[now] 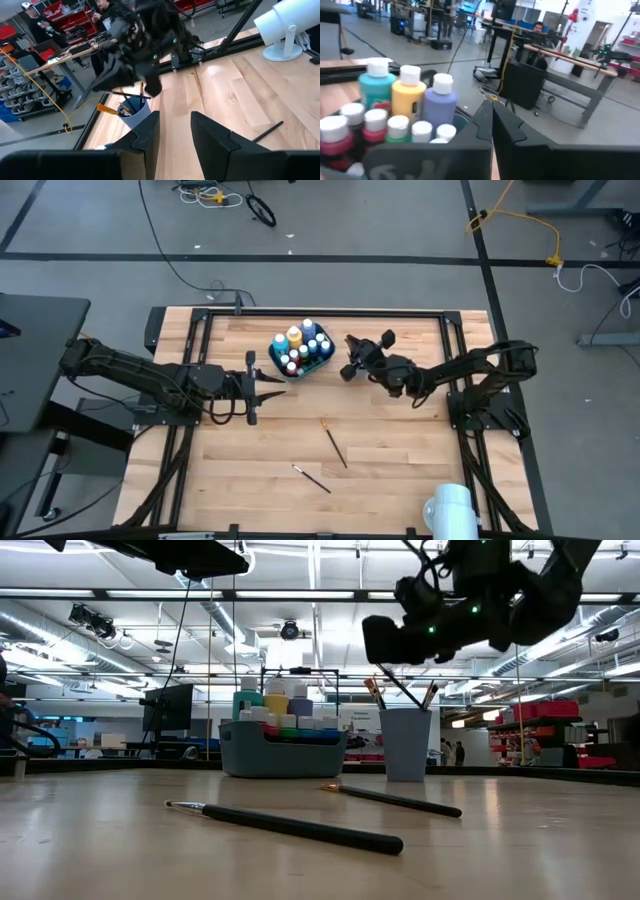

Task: Pick & Place Paint Supplies
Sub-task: Put the silver paint brush into the blue cup

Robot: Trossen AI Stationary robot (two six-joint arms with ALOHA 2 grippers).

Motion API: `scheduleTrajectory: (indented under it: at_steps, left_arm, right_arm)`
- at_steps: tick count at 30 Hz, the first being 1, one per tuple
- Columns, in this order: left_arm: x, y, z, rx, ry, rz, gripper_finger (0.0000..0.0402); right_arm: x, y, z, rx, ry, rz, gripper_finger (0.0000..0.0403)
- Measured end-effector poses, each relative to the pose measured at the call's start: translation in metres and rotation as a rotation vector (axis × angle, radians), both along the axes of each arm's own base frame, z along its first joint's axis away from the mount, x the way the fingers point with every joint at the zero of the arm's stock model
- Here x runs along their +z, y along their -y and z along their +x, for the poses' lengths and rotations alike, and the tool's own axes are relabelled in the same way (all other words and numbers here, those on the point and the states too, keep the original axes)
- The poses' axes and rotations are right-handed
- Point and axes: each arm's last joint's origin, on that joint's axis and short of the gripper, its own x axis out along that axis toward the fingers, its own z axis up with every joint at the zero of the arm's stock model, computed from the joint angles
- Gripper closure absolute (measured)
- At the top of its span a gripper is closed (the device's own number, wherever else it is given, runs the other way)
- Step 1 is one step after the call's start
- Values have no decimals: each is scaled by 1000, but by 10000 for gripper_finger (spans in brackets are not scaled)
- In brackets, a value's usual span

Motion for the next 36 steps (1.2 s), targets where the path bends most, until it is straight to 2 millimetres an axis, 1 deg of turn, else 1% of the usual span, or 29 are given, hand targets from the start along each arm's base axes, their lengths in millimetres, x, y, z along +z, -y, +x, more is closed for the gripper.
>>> scheduleTrajectory:
  at_steps: [6, 11, 17, 19, 22, 25, 27, 31, 36]
  left_arm:
    - [0, 0, 0, 0, 1, 0, 283]
    - [0, 0, 0, 0, 1, 0, 283]
    - [0, 0, 0, 0, 1, 1, 283]
    - [0, 0, 0, 0, 1, 1, 283]
    - [0, 0, 0, 0, 1, 1, 283]
    - [0, 0, 0, 0, 1, 1, 283]
    - [0, 0, 0, 0, 1, 1, 283]
    - [0, 0, 0, 0, 1, 0, 283]
    - [0, 0, 0, 0, 1, 0, 283]
  right_arm:
    - [-13, 12, 4, -11, -48, -4, 403]
    - [-14, 14, 5, 30, -45, -11, 403]
    - [8, 14, 2, 16, 107, -119, 403]
    - [10, 14, 2, 11, 120, -134, 403]
    - [3, 19, 2, 2, 50, -115, 403]
    - [-8, 24, 3, -2, -18, -44, 403]
    - [-13, 26, 2, -10, -47, -20, 403]
    - [-14, 29, 2, -9, -38, 4, 403]
    - [-14, 28, 3, 65, -38, 1, 398]
